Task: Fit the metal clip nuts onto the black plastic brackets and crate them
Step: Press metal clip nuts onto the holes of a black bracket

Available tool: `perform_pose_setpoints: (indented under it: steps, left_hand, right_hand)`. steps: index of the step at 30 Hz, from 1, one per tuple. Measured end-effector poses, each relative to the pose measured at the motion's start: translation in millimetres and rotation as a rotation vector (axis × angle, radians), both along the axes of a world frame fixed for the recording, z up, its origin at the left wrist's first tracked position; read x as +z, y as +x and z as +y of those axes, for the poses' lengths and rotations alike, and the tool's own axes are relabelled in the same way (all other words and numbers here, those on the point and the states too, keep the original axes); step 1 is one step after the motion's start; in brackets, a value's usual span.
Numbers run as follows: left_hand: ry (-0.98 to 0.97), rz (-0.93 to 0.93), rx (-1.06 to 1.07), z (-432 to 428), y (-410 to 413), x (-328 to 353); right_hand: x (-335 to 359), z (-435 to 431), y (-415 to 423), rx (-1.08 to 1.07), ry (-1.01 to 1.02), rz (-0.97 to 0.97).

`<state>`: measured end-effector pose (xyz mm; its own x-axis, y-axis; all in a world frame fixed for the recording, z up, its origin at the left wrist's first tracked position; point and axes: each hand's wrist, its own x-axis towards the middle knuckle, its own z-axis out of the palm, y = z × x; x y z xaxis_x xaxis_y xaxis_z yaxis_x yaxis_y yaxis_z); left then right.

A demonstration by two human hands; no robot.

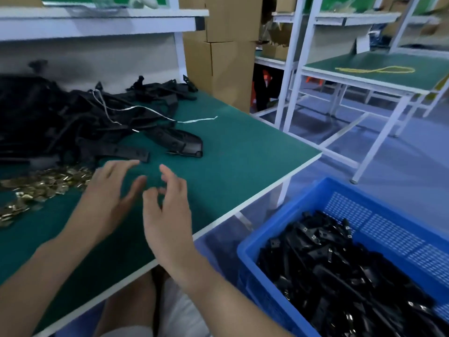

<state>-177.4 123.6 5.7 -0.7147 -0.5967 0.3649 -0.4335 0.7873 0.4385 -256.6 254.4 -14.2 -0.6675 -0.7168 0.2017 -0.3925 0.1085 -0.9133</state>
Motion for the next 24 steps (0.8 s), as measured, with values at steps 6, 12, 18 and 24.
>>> perform_pose_setpoints:
  steps: [6,12,18,24]
  left_hand:
    - [-0.054,-0.177,0.425,-54,117,-27]
    - [0.07,-0.29,0.6,-86,157,-35]
    - [0.187,-0.224,0.556,-109,141,-32]
    - [0.187,-0.108,0.477,-117,142,-36]
  right_hand:
    - [-9,-81,33,0.206,0.348,0.482]
    - [-22,-148,43,0.26,0.579,0.653]
    - [-23,-186,43,0.348,0.541,0.713]
    - [-16,-212,47,0.385,0.33,0.756]
